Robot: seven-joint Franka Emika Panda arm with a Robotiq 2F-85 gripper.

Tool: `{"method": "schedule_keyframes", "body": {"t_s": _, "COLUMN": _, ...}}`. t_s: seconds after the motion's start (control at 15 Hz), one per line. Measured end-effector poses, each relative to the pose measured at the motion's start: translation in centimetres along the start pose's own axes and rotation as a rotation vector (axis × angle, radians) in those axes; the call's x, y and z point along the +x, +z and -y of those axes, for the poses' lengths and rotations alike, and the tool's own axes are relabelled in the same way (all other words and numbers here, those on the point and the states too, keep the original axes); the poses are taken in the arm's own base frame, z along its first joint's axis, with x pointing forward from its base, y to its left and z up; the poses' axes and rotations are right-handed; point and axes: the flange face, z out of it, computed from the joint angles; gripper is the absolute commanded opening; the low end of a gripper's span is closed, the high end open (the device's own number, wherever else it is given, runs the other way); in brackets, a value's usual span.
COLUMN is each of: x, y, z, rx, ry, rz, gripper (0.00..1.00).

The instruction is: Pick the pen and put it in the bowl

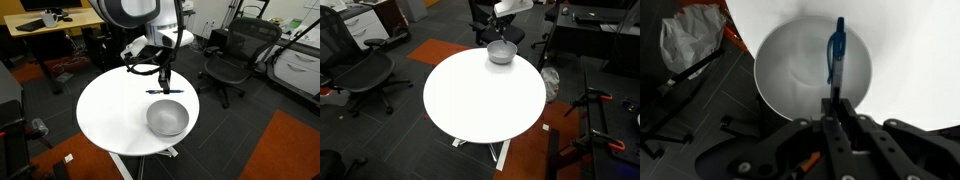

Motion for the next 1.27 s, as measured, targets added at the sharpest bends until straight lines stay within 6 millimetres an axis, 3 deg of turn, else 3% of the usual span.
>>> {"method": "schedule_keyframes", "body": {"t_s": 0.07, "x": 0.4, "y": 0.6, "z": -0.1, "rx": -0.006, "ry": 0.007, "rz": 0.000, "gripper": 0.37}}
{"method": "schedule_keyframes", "body": {"t_s": 0.2, "x": 1.0, "y": 1.5, "z": -0.2, "rx": -0.014, "ry": 0.020, "rz": 0.002, "gripper": 0.44}}
{"method": "schedule_keyframes", "body": {"t_s": 0.67, "x": 1.9, "y": 2.4, "z": 0.1, "rx": -0.018, "ry": 0.026, "rz": -0.004, "gripper": 0.97}}
{"method": "schedule_keyframes", "body": {"t_s": 1.27, "x": 1.9, "y": 2.3, "z": 0.3, "rx": -0.012, "ry": 0.028, "rz": -0.004, "gripper": 1.00}}
